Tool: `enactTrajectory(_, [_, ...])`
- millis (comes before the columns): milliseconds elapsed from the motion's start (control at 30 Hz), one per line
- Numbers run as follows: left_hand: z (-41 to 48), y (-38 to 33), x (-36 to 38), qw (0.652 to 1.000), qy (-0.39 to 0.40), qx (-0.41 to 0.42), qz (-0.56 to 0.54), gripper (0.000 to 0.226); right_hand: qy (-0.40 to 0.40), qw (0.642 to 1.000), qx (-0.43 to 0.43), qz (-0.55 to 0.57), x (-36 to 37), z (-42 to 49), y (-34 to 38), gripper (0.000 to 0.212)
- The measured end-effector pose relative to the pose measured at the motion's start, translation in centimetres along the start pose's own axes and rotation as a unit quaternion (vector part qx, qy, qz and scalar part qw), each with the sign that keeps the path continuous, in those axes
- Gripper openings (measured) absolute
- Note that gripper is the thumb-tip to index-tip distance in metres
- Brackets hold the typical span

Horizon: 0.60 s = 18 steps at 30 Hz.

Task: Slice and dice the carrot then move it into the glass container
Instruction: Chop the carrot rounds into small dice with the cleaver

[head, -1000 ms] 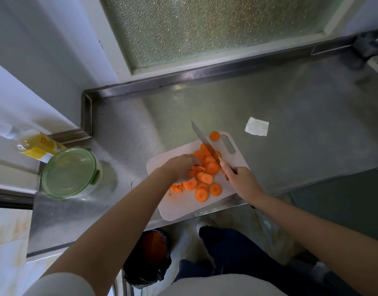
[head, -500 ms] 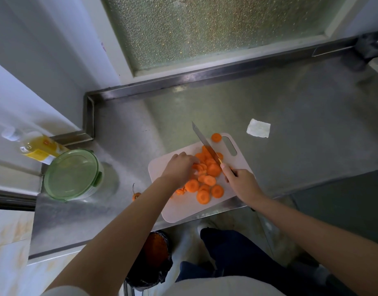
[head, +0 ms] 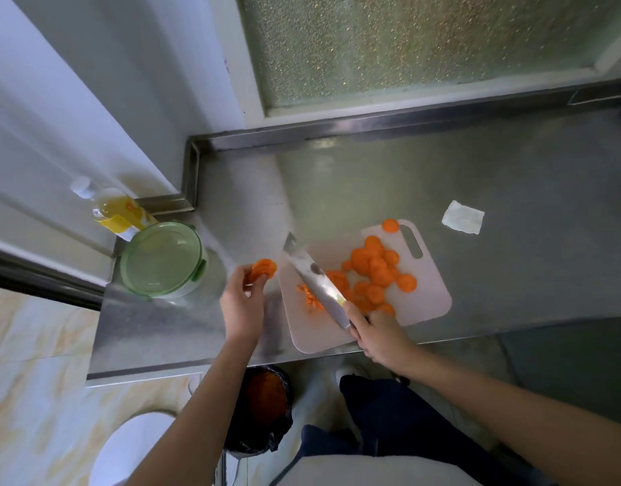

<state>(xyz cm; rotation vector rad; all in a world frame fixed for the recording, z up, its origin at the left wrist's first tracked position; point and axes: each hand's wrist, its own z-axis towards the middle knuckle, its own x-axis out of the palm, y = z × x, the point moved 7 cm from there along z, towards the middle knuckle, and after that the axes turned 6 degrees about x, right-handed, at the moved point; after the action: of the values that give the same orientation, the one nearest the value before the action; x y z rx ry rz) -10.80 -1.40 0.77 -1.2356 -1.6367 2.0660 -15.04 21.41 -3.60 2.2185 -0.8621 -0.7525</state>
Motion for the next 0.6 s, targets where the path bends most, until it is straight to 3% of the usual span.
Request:
enactTrajectory(133, [-1.6,0.7,-1.3,0.999,-0.045,-0.017,-0.021,0.012,0.049,0.998,0.037,0.016,2.5,-0.1,0.0,0.050])
enactTrajectory(267, [-2.6,1.8,-1.1,0.998,-0.042,-0.026,-0.029,0.011,0.054,0.996,0.021,-0.061,3.0,0.4,0.3,0.051])
enactTrajectory(600, [-4.1,2.3,1.3,0.997,0.007,-0.049,-0.056,0.016,-0.045,0.998,0.027,-0.025,0.2,1.0,-0.3,0.060])
